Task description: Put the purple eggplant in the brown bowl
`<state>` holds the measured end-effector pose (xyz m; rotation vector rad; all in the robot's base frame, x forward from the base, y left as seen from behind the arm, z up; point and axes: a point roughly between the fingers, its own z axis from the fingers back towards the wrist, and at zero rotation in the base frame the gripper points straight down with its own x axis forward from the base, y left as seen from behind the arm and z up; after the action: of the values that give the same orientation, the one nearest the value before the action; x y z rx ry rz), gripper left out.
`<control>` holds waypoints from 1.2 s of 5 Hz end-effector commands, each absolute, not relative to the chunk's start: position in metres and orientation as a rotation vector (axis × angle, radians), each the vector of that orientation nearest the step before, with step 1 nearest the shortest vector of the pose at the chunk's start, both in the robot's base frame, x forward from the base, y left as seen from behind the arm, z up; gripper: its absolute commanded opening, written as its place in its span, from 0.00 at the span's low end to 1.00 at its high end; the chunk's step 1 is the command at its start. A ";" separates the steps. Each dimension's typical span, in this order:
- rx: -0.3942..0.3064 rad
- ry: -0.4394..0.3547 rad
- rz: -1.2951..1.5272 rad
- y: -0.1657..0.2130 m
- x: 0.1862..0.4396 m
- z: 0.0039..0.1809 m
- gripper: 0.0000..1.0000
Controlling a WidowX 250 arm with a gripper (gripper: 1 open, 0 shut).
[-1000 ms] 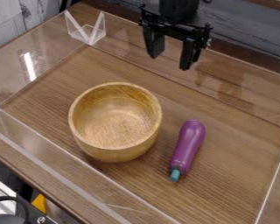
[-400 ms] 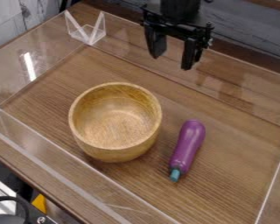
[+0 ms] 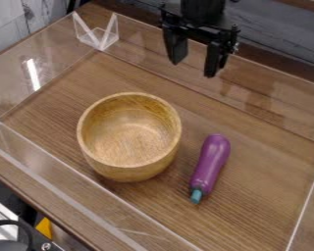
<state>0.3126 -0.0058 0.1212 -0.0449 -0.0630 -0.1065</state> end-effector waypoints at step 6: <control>-0.039 -0.065 -0.116 -0.047 0.274 0.106 1.00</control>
<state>0.2703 -0.0456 0.0910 -0.0375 -0.0046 -0.1072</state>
